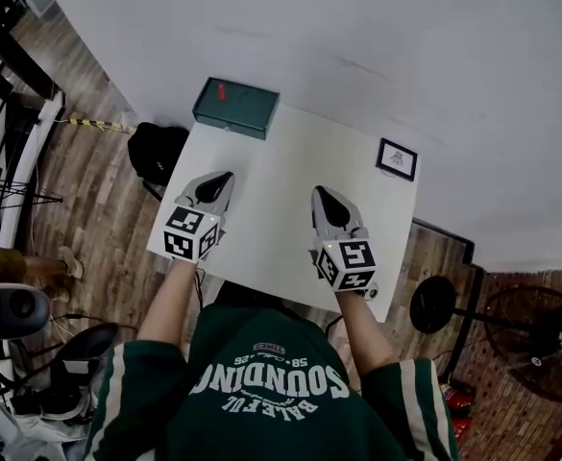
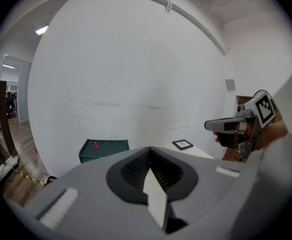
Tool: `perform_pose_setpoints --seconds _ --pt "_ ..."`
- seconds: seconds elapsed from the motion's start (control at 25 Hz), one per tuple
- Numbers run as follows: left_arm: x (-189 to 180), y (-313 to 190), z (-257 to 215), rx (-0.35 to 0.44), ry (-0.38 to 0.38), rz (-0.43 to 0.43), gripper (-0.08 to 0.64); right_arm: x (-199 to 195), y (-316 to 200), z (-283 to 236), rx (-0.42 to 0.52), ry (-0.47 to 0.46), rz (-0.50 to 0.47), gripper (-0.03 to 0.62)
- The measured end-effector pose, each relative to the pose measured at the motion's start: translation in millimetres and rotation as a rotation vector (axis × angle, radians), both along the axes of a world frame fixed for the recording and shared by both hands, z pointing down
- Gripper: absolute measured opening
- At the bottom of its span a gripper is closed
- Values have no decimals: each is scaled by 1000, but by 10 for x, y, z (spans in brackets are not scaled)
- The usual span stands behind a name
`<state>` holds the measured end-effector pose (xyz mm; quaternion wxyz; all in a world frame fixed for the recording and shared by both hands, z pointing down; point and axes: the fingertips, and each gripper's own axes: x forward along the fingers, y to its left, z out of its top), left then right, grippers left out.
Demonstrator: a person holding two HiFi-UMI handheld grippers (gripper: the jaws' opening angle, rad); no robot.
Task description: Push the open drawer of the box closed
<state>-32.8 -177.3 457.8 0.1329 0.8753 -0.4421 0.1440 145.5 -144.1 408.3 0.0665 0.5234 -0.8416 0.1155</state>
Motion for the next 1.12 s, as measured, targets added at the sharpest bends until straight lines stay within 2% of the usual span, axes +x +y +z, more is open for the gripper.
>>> perform_pose_setpoints --seconds 0.2,0.36,1.12 --pt "28 87 -226 49 12 -5 52 -19 59 -143 37 8 -14 -2" --pt "16 182 -253 83 -27 -10 52 -51 127 -175 46 7 -23 -2" --pt "-28 306 -265 74 19 -45 52 -113 206 -131 38 5 -48 -2"
